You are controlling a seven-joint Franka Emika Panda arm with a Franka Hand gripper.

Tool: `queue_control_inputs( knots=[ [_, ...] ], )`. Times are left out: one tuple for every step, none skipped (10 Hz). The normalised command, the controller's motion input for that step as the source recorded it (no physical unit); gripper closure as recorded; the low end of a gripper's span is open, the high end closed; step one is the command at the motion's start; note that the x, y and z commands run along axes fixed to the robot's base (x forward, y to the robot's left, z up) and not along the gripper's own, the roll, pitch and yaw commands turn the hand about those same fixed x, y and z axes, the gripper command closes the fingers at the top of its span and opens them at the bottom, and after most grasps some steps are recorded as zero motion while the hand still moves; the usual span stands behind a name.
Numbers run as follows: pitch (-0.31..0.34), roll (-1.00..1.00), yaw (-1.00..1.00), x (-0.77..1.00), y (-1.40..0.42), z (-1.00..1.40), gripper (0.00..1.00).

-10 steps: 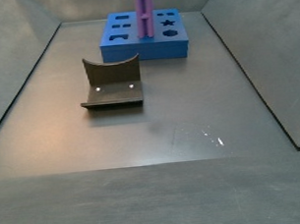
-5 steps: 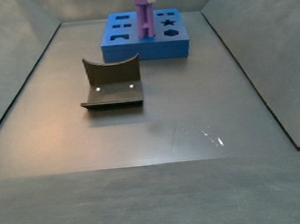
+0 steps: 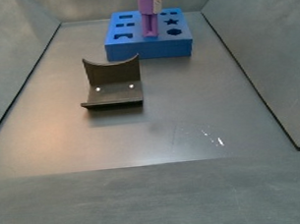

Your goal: Insert the 3 prong object.

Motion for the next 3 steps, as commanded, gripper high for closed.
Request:
queue_control_inputs(
  knots=[
    [-0.181,0.0,0.0,-0.1,0.0,-0.39,1.0],
    [-0.104,-0.04,0.0,0.0,0.0,-0.07,1.0],
    [0.0,0.0,0.0,0.0,0.0,0.0,1.0]
  ],
)
